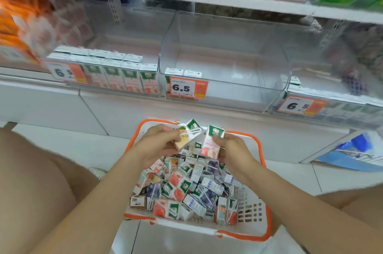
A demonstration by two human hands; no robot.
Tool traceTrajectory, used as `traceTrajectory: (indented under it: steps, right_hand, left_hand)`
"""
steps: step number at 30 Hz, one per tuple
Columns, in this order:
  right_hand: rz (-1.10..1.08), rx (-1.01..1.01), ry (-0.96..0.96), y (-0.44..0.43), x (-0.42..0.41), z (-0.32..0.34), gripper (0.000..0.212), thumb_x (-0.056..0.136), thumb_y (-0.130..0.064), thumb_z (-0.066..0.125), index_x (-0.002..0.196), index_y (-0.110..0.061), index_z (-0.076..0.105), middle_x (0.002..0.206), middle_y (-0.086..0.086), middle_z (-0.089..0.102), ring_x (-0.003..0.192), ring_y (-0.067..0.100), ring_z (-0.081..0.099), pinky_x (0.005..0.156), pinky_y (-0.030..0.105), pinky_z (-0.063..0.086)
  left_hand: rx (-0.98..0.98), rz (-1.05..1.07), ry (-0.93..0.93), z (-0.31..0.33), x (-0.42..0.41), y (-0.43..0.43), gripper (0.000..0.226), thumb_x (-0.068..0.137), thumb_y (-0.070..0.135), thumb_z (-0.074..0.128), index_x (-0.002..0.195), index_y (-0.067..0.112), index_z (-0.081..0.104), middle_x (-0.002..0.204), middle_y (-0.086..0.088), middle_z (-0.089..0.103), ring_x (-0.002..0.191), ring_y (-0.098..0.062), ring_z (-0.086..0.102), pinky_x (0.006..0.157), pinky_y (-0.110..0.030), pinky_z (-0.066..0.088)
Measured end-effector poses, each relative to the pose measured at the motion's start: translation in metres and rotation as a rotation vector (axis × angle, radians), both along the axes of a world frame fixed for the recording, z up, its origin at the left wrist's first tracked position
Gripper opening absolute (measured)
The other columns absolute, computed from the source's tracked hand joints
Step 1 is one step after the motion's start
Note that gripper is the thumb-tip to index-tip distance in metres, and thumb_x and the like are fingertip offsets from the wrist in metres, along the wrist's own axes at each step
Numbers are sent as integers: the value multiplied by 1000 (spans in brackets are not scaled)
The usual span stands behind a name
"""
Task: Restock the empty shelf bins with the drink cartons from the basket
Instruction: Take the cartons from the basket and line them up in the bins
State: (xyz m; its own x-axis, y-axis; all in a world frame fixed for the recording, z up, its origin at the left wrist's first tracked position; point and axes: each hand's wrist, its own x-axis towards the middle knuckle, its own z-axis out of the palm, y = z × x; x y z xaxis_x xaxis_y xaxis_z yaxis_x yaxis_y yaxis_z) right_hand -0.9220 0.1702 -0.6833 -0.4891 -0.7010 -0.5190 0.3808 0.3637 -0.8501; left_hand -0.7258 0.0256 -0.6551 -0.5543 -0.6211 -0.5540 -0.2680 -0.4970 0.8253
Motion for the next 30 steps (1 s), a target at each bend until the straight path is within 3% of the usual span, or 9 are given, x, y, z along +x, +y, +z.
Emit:
traceTrajectory:
  steps: [5, 8, 10, 13, 17, 20, 23, 26, 30]
  right_hand:
    - [27, -206, -58, -5, 13, 40, 35, 100, -15, 68, 129, 0, 56, 110, 20, 76, 97, 36, 73, 88, 47, 55]
    - [91, -228, 11, -7, 19, 59, 31, 99, -16, 70, 126, -5, 59, 113, 19, 76, 98, 33, 75, 85, 43, 57]
    - [114, -221, 114, -10, 24, 70, 29, 97, -16, 73, 123, -9, 62, 115, 16, 75, 96, 30, 77, 82, 40, 58]
    - [65, -225, 316, -19, 31, 89, 25, 93, -14, 76, 116, -17, 65, 111, 6, 75, 96, 23, 75, 83, 38, 62]
    - [102, -296, 608, -31, 40, 116, 28, 92, -15, 77, 112, -27, 62, 101, -6, 74, 93, 18, 68, 80, 32, 59]
    - [211, -413, 653, -45, 60, 138, 42, 96, -12, 71, 131, -31, 59, 107, -12, 73, 94, 9, 72, 83, 30, 61]
    - [254, -484, 797, -76, 83, 160, 46, 95, -11, 70, 135, -33, 61, 105, -13, 75, 90, 7, 73, 82, 32, 61]
    - [194, -542, 920, -120, 101, 175, 35, 90, -14, 71, 120, -32, 67, 100, -16, 74, 91, 9, 71, 80, 40, 59]
    - [179, -578, 1198, -188, 97, 192, 30, 86, -16, 72, 113, -21, 62, 101, -11, 67, 90, 8, 62, 80, 30, 52]
  left_hand:
    - [-89, -183, 47, 32, 2, 15, 52, 87, -1, 72, 129, 23, 52, 90, -12, 63, 80, -25, 62, 91, -52, 62]
    - [-266, -225, -83, 44, 3, 15, 81, 69, 32, 100, 128, 36, 45, 113, -8, 64, 83, -21, 66, 80, -45, 63]
    - [-355, -228, -163, 49, 7, 11, 92, 56, 45, 103, 127, 39, 45, 119, -6, 62, 91, -18, 66, 76, -36, 58]
    - [-417, -150, -155, 62, 16, -2, 76, 61, 40, 101, 120, 37, 54, 120, -8, 66, 98, -21, 69, 75, -31, 55]
    - [-680, -118, -162, 102, 32, -24, 48, 72, 16, 95, 109, 26, 66, 100, 1, 69, 75, -8, 70, 63, -33, 61]
    - [-868, -45, -204, 130, 47, -49, 36, 71, 21, 92, 101, 28, 72, 89, 6, 71, 68, -5, 67, 64, -43, 63]
    - [-1000, 94, -264, 151, 64, -79, 16, 74, 30, 82, 83, 24, 71, 68, 11, 68, 59, -7, 58, 59, -33, 50]
    - [-990, 245, -292, 159, 80, -108, 23, 81, 32, 72, 72, 13, 62, 62, -3, 61, 57, -13, 49, 59, -33, 39]
    - [-905, 401, -283, 142, 91, -136, 29, 80, 44, 58, 76, 15, 58, 71, -8, 66, 71, -31, 64, 69, -44, 55]
